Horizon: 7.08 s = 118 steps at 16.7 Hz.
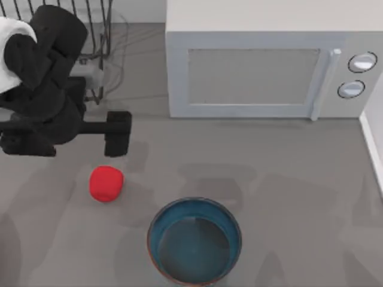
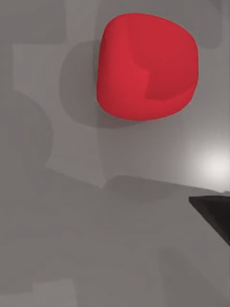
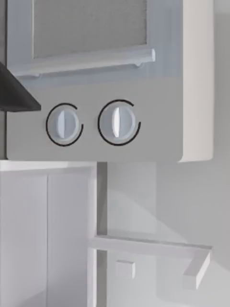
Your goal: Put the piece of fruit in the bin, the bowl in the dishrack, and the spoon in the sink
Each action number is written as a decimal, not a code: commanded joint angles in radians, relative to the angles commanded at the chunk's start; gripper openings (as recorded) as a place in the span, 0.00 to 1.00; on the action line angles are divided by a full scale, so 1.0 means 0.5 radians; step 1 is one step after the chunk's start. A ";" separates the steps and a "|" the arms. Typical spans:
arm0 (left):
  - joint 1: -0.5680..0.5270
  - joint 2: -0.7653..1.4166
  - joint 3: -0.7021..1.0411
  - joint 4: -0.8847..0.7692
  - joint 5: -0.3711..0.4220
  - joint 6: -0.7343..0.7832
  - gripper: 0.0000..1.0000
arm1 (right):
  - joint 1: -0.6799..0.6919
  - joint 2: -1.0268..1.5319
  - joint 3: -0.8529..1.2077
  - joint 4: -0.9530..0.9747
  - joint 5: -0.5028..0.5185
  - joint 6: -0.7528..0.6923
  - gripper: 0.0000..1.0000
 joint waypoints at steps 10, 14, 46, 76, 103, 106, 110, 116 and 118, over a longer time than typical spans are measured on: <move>-0.120 0.523 0.369 -0.328 -0.021 -0.075 1.00 | 0.000 0.000 0.000 0.000 0.000 0.000 1.00; -0.115 0.555 0.306 -0.242 -0.020 -0.068 1.00 | 0.000 0.000 0.000 0.000 0.000 0.000 1.00; -0.113 0.706 0.087 0.165 -0.048 -0.057 0.00 | 0.000 0.000 0.000 0.000 0.000 0.000 1.00; 0.763 -0.347 0.083 -0.735 -0.341 0.697 0.00 | 0.000 0.000 0.000 0.000 0.000 0.000 1.00; 1.273 -0.597 -0.620 -0.216 -0.464 1.168 0.23 | 0.000 0.000 0.000 0.000 0.000 0.000 1.00; 1.273 -0.597 -0.620 -0.216 -0.464 1.168 0.45 | 0.000 0.000 0.000 0.000 0.000 0.000 1.00; 1.273 -0.597 -0.620 -0.216 -0.464 1.168 0.75 | 0.000 0.000 0.000 0.000 0.000 0.000 1.00; 1.273 -0.597 -0.620 -0.216 -0.464 1.168 1.00 | 0.000 0.000 0.000 0.000 0.000 0.000 1.00; 1.273 -0.597 -0.620 -0.216 -0.464 1.168 1.00 | 0.000 0.000 0.000 0.000 0.000 0.000 1.00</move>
